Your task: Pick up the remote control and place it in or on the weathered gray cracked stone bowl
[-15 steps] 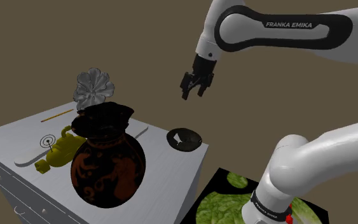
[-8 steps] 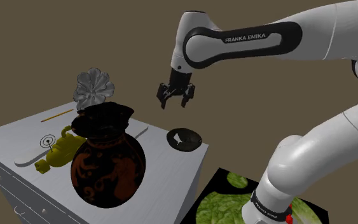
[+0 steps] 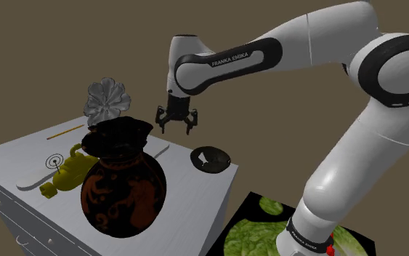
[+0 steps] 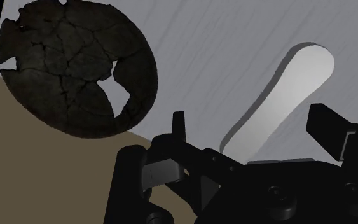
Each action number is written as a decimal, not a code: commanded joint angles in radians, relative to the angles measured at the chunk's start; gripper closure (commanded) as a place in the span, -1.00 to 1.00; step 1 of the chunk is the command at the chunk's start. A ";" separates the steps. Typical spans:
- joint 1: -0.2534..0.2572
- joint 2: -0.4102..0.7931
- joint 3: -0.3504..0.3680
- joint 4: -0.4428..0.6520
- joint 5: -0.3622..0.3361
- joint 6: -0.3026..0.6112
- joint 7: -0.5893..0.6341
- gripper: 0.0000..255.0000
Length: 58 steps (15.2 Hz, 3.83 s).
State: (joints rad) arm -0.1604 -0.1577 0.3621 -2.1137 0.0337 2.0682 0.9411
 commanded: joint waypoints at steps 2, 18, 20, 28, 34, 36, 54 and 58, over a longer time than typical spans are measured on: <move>-0.009 0.129 0.025 0.076 -0.047 0.024 0.159 -1.00; 0.052 0.599 -0.036 0.403 -0.185 0.074 0.597 -1.00; 0.055 0.615 -0.040 0.392 -0.192 0.101 0.601 -1.00; 0.055 0.615 -0.040 0.392 -0.192 0.101 0.601 -1.00; 0.055 0.615 -0.040 0.392 -0.192 0.101 0.601 1.00; 0.055 0.615 -0.040 0.392 -0.192 0.101 0.601 1.00; 0.047 0.535 -0.023 0.496 -0.157 -0.079 0.580 1.00; 0.047 0.522 -0.021 0.532 -0.152 -0.128 0.576 1.00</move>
State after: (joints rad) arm -0.1130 0.3692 0.3407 -1.5876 -0.1196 1.9514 1.5186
